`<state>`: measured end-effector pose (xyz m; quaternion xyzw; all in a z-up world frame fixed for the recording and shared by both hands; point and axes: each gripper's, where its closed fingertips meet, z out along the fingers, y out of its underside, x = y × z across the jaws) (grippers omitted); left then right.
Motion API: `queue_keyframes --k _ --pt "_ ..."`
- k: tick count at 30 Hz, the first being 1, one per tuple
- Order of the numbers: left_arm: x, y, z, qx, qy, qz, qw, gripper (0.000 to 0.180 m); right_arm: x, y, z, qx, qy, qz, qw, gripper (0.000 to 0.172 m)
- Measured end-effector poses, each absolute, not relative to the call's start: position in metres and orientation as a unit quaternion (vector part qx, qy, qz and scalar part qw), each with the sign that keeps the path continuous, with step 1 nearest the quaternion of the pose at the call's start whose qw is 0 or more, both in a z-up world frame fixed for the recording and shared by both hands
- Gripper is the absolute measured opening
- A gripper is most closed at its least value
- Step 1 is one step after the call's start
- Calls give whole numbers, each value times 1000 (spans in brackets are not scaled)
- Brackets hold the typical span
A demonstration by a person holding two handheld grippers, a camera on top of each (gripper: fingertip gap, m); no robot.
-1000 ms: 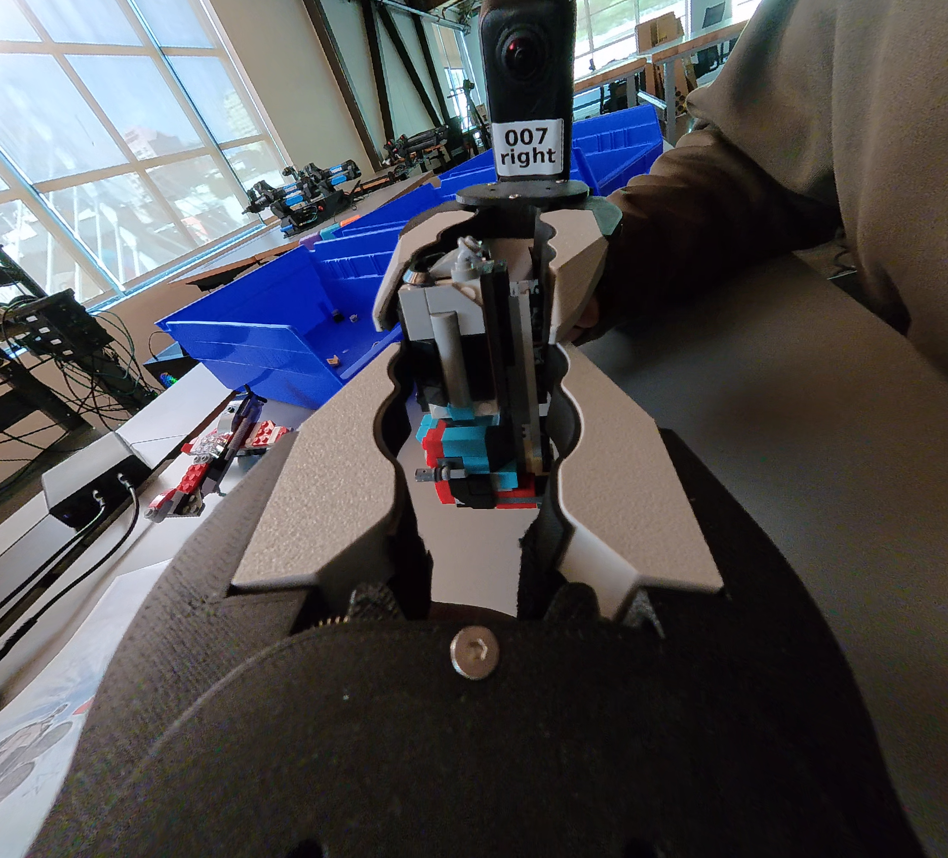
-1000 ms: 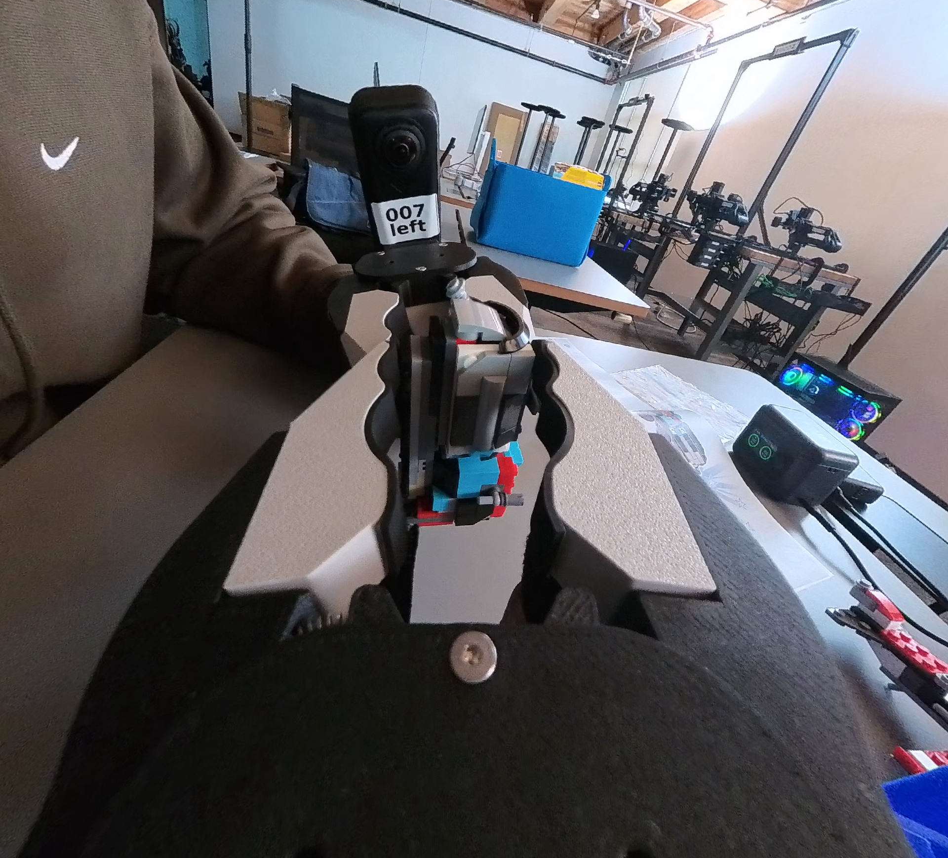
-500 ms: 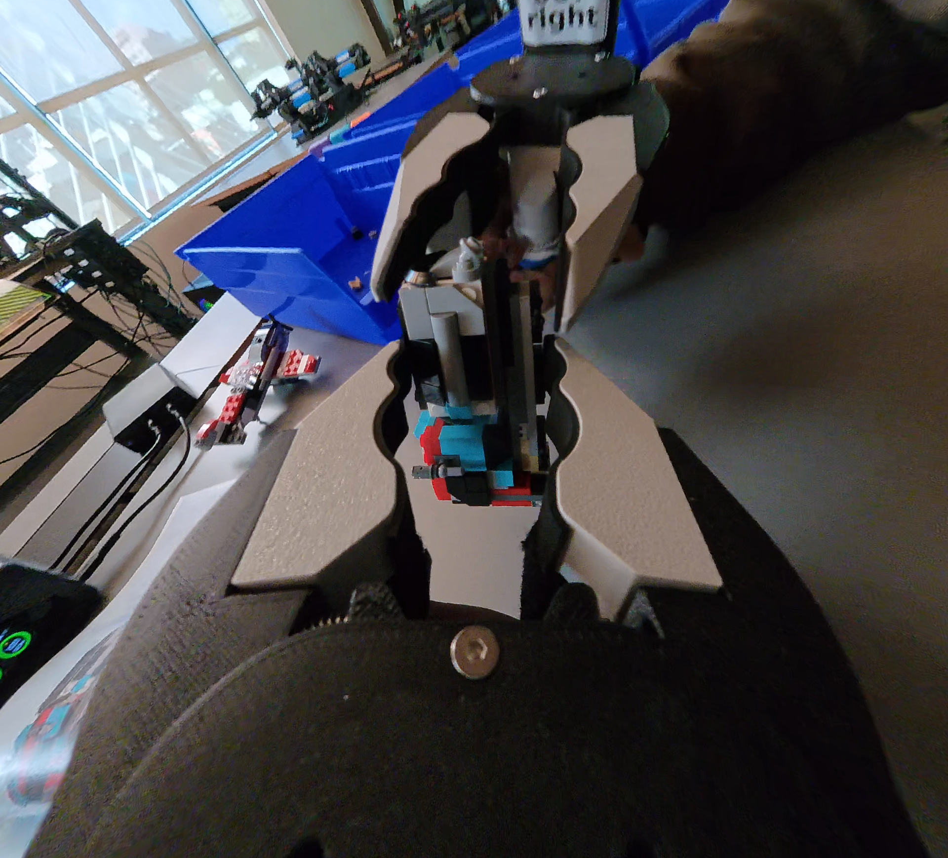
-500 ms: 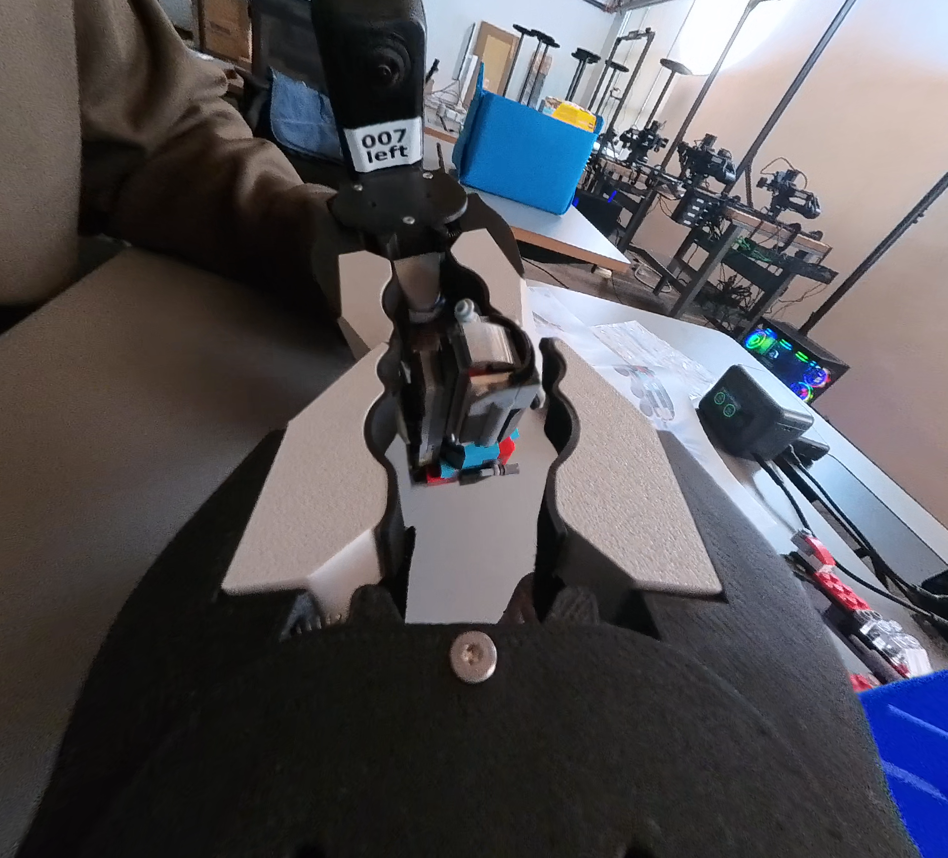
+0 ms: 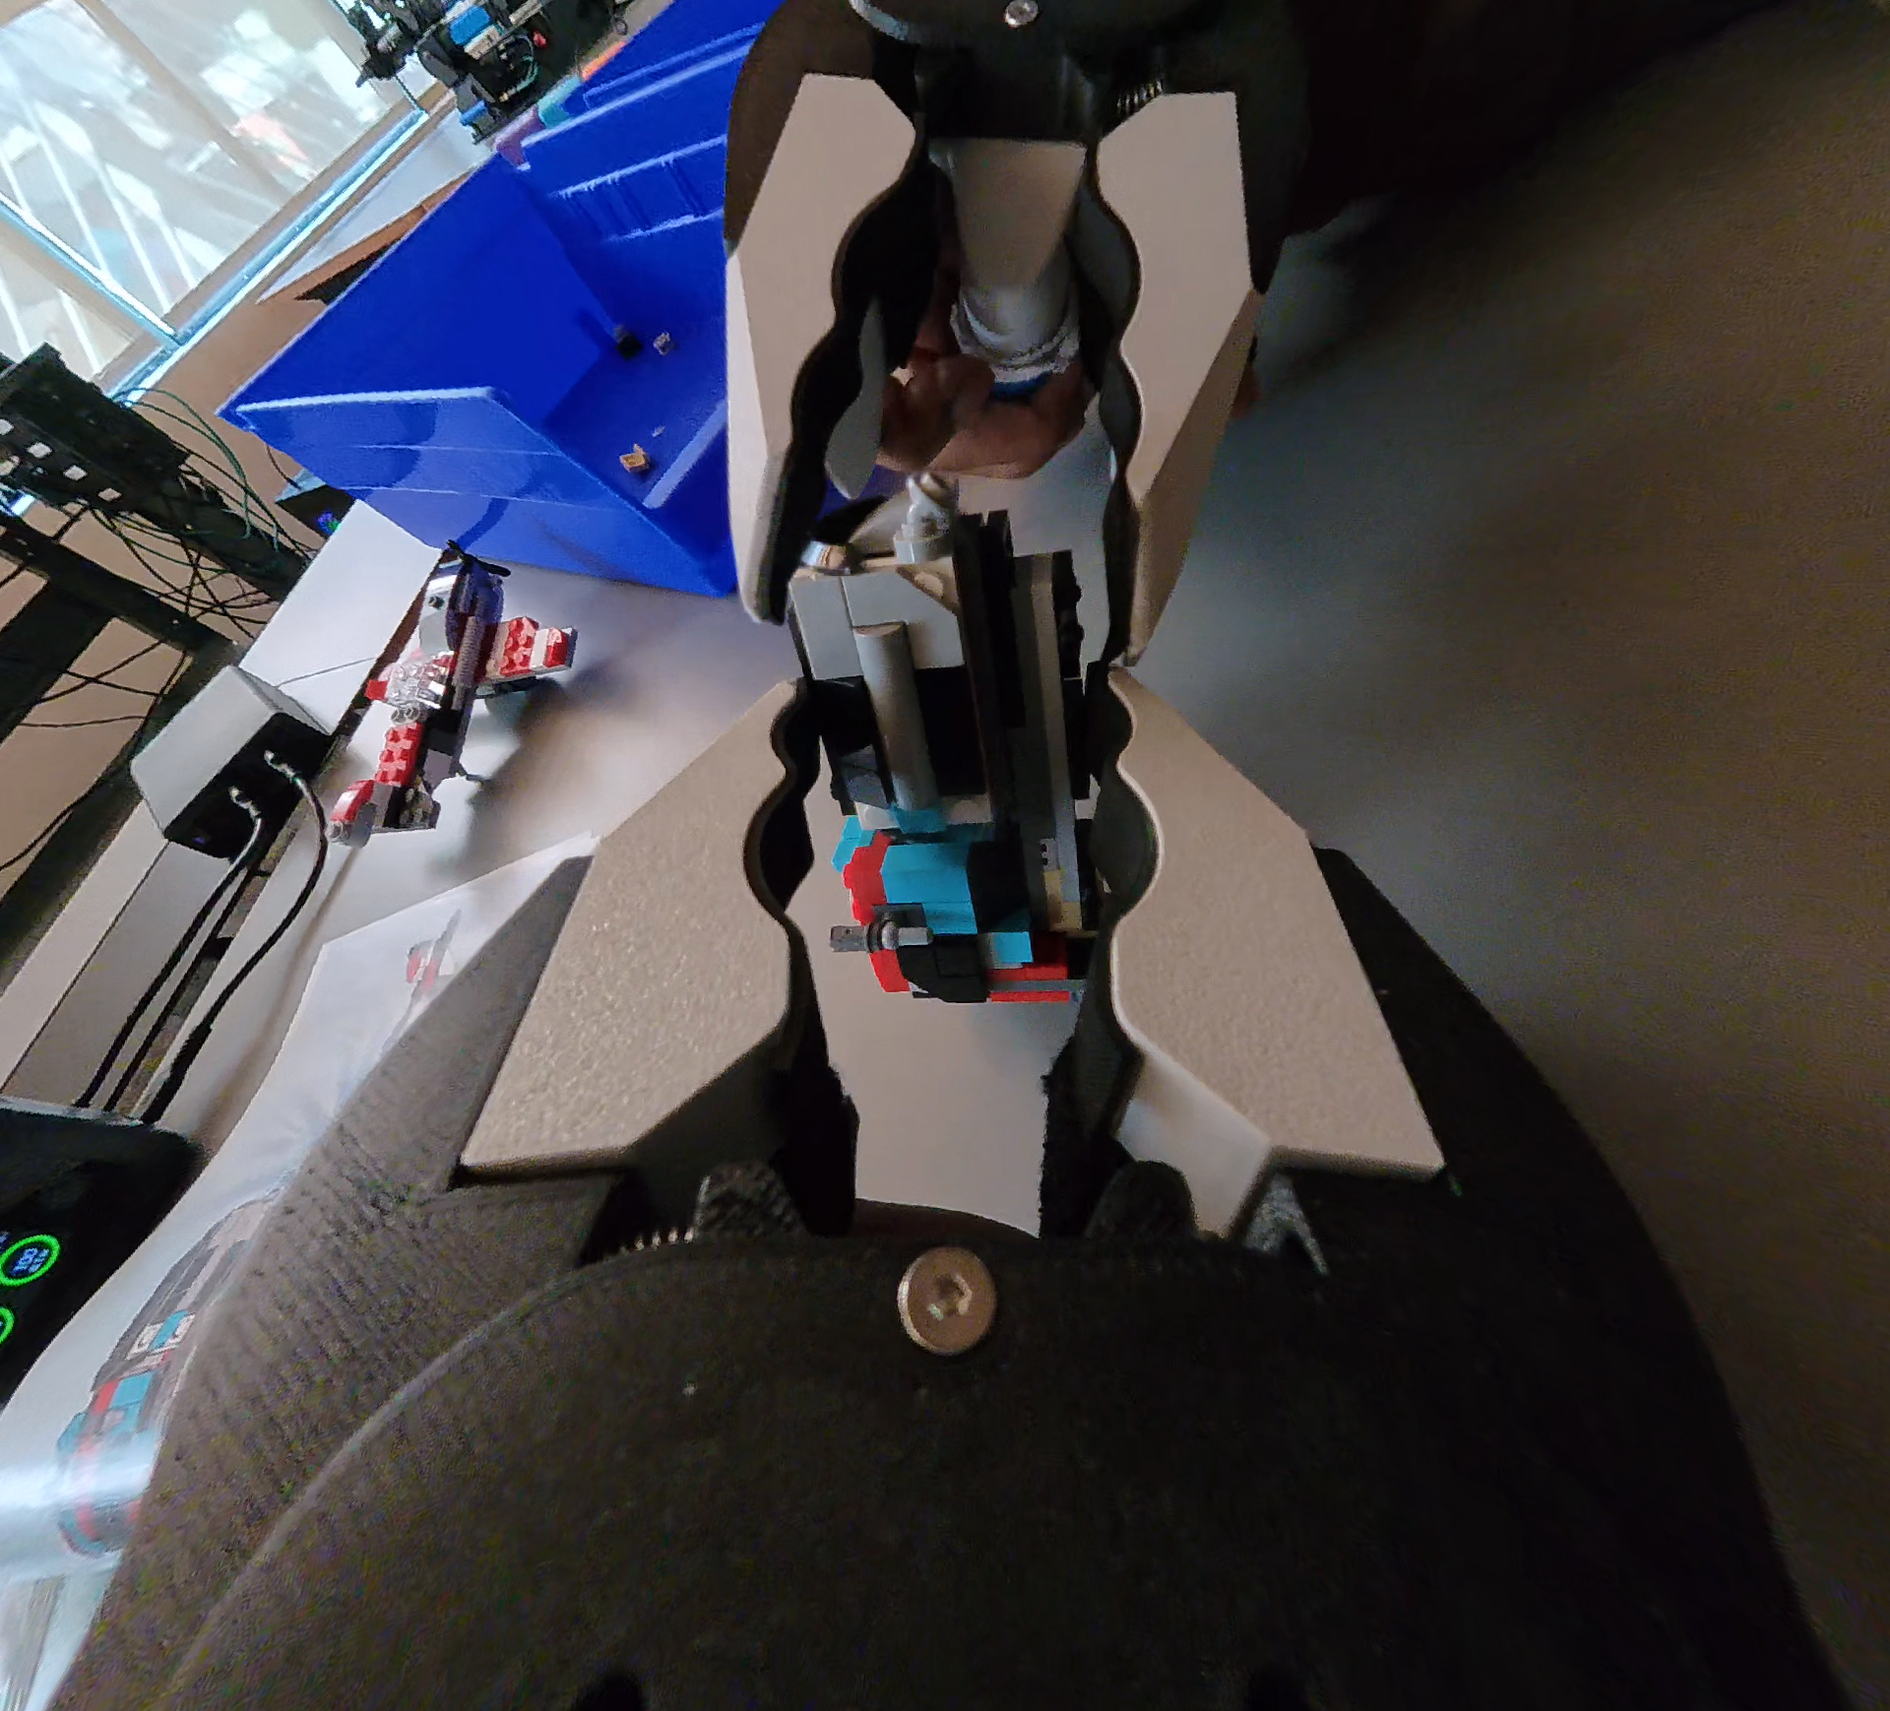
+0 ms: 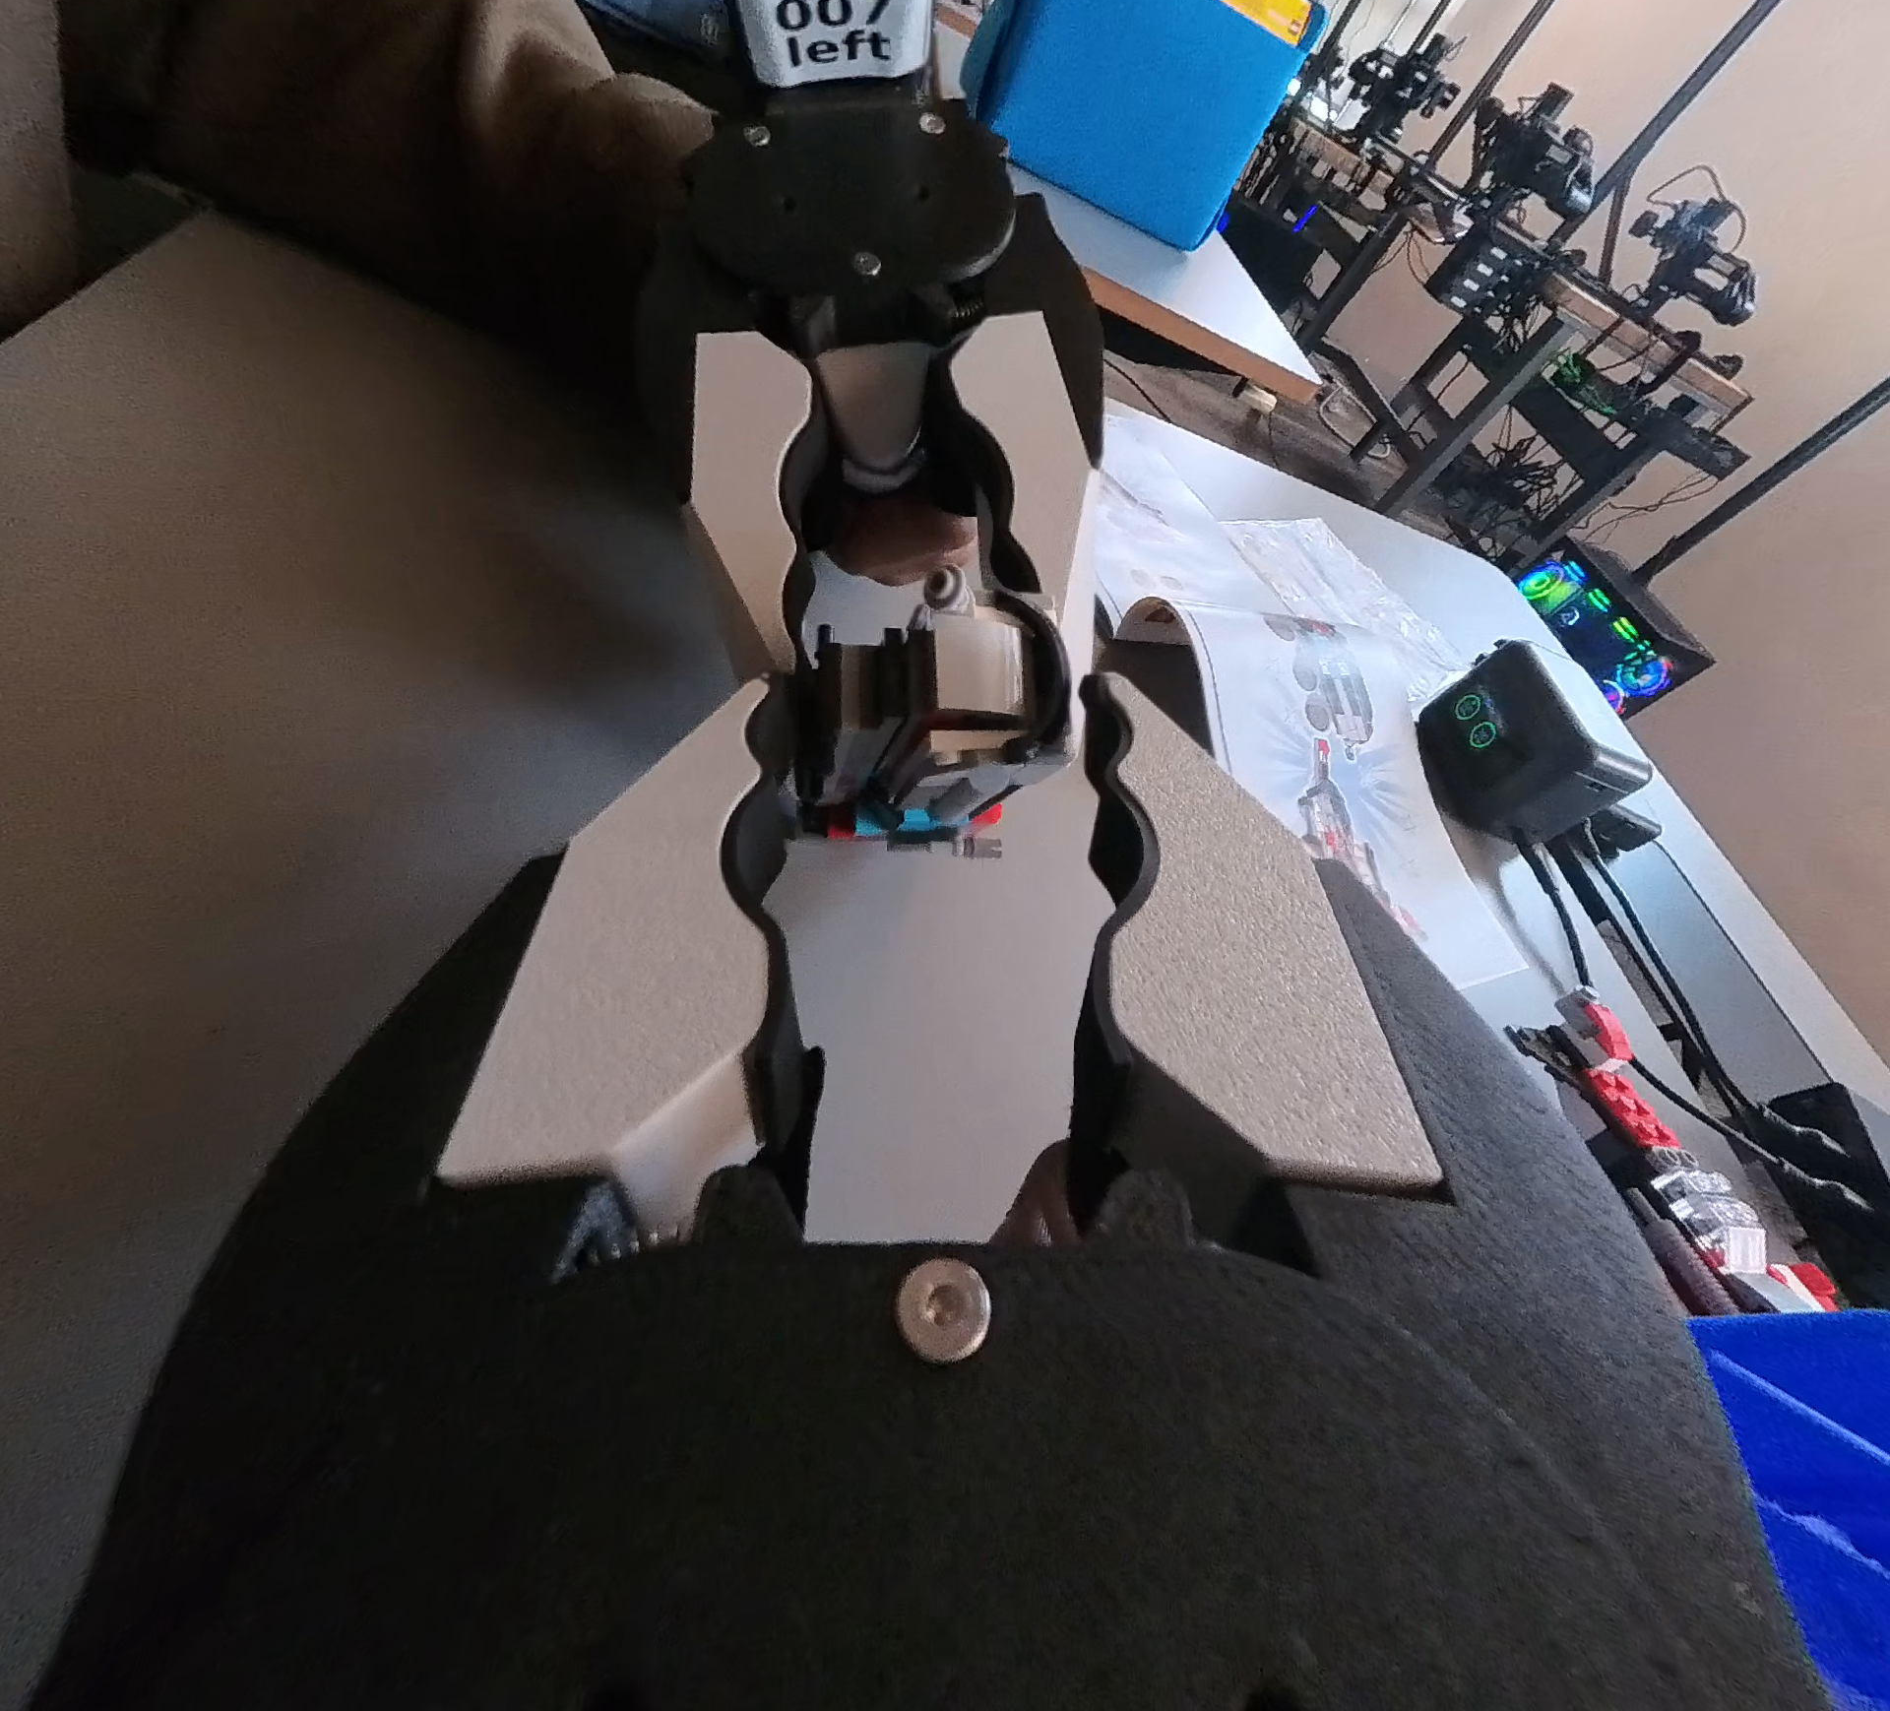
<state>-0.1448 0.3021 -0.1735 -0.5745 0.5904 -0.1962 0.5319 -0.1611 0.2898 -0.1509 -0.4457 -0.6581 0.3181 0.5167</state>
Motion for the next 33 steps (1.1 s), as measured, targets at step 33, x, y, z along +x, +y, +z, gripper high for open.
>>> queue_keyframes --k 33 --pt "-136 303 -199 -599 613 -178 483 53 -132 302 -190 -499 -686 261 461 55"
